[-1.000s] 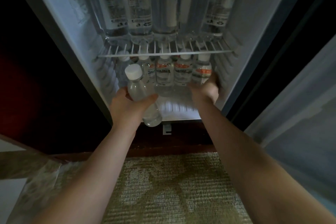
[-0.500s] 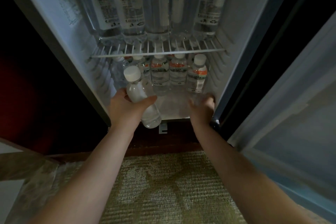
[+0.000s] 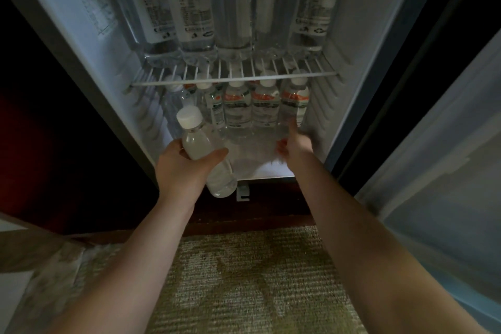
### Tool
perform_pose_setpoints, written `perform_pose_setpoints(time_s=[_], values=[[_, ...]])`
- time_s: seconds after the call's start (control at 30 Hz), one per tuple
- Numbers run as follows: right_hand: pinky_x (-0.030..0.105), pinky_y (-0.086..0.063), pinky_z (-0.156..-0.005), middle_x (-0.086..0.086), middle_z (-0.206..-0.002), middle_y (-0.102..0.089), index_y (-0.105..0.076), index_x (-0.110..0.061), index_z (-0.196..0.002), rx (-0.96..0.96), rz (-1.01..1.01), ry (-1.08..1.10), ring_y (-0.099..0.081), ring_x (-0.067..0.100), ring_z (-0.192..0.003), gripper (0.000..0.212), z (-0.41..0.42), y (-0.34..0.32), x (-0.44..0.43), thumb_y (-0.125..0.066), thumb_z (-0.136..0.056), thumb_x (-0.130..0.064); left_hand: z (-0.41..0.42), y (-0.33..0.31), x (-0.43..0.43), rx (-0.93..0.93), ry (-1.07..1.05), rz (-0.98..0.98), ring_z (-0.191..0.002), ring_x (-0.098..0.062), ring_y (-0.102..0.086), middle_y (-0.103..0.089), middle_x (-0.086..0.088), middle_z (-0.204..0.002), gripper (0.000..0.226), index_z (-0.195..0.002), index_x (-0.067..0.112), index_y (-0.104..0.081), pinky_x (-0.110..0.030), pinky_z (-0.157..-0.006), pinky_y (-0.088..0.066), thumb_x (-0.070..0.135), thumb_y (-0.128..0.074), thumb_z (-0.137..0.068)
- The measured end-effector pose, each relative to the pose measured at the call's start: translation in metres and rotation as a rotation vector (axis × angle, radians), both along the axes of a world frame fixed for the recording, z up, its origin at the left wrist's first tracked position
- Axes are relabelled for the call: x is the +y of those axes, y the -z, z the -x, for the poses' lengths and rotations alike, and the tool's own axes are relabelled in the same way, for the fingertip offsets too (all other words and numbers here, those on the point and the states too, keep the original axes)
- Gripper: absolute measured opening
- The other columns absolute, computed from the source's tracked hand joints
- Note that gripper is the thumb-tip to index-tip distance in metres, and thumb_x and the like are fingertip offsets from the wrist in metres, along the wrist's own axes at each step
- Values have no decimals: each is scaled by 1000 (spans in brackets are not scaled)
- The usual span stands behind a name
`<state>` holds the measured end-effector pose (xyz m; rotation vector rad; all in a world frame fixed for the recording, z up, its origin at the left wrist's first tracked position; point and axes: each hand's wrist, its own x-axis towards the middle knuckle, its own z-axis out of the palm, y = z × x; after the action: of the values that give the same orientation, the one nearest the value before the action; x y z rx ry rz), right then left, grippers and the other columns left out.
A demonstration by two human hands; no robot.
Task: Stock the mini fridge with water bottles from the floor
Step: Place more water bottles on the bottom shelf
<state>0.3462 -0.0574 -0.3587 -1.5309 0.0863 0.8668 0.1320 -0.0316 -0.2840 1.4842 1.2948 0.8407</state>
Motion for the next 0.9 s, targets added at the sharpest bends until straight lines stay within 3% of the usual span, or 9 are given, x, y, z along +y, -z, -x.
perform_pose_setpoints(time_s=[0.1, 0.23, 0.33, 0.4, 0.57, 0.73, 0.9], values=[[35, -52, -73, 3, -74, -52, -55, -8, -124, -26, 18, -21, -53, 17, -68, 71, -4, 3, 2, -47, -86, -67, -1, 1, 1, 1, -2, 4, -89, -8, -63, -67, 8, -95, 48, -105, 15, -65, -21, -70, -47, 29, -85, -64], [37, -53, -76, 4, -82, -54, -55, -6, -120, 0, 32, 24, -57, 19, -74, 59, 2, 4, -2, -51, -90, -57, -1, -2, -2, 9, 5, 5, -89, -9, -65, -69, 5, -97, 49, -107, 15, -65, -25, -74, -51, 28, -85, -64], [26, -52, -57, 11, -103, -55, -46, -4, -131, -31, -2, 71, -56, 17, -70, 45, 21, 0, -12, -52, -95, -28, 1, -8, -6, 32, 21, -15, -93, -14, -65, -69, 3, -100, 50, -107, 14, -65, -32, -82, -54, 29, -85, -63], [23, -48, -52, 14, -112, -55, -42, -6, -132, -139, 18, -3, -56, 14, -66, 44, 38, -7, -23, -54, -94, -25, 4, -15, -9, 62, 42, -38, -92, -13, -63, -66, 7, -94, 45, -102, 18, -63, -33, -83, -53, 29, -84, -63], [16, -46, -54, 9, -101, -62, -56, -16, -96, -434, -51, -376, -59, 12, -71, 8, 72, -66, -51, -54, -94, -24, 19, -35, -19, 181, 110, -114, -84, -12, -61, -60, 12, -82, 45, -97, 18, -60, -29, -74, -49, 34, -84, -63], [30, -49, -90, -1, -114, -61, -51, -23, -123, -519, -140, -654, -61, 14, -103, 30, 100, -147, -95, -52, -95, -35, 29, -53, -50, 250, 212, -183, -88, -12, -60, -63, 8, -93, 54, -106, 17, -61, -28, -76, -49, 38, -84, -62], [23, -46, -85, -12, -98, -62, -63, -18, -115, -738, -26, -763, -57, 5, -97, 29, 117, -188, -157, -52, -96, -37, 20, -69, -95, 406, 367, -217, -85, -13, -57, -63, 5, -95, 55, -108, 19, -61, -25, -68, -39, 48, -79, -65]])
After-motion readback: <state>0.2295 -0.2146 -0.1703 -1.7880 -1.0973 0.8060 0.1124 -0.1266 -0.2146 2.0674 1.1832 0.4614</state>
